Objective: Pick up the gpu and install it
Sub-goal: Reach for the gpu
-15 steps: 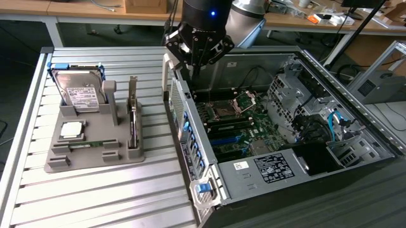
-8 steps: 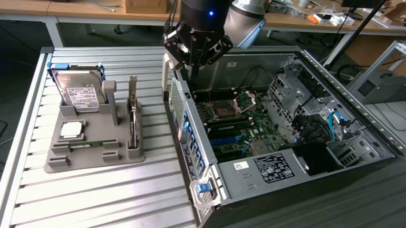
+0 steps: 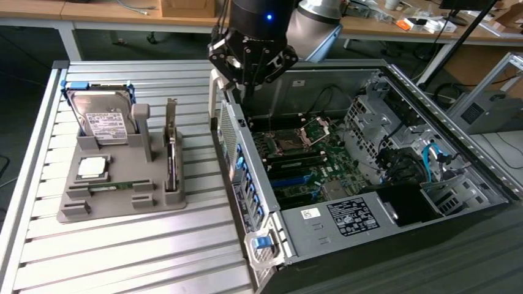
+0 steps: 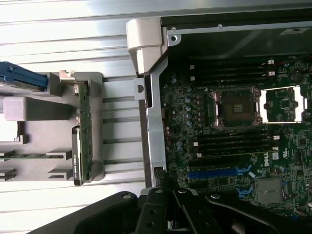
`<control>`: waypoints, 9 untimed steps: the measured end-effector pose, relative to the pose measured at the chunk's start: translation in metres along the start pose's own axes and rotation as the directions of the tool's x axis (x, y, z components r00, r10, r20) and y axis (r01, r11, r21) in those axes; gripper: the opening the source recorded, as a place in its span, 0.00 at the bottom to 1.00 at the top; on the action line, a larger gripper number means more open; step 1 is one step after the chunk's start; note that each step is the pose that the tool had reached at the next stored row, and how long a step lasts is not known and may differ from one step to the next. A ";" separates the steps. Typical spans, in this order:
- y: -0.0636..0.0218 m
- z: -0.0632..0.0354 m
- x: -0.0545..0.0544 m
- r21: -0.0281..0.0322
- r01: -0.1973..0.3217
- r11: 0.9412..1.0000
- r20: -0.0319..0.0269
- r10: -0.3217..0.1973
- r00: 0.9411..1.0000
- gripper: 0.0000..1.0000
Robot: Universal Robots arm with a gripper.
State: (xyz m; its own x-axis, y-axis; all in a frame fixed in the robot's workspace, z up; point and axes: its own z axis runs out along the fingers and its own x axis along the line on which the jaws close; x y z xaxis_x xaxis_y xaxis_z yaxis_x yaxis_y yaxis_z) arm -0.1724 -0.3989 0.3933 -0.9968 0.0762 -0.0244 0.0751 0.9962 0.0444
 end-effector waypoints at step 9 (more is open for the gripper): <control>-0.0002 -0.0001 0.003 0.000 0.000 1.000 0.000 0.000 1.000 0.11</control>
State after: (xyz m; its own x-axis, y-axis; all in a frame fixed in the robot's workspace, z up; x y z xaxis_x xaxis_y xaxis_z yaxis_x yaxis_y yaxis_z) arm -0.1752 -0.3989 0.3933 -0.9968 0.0762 -0.0245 0.0751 0.9962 0.0443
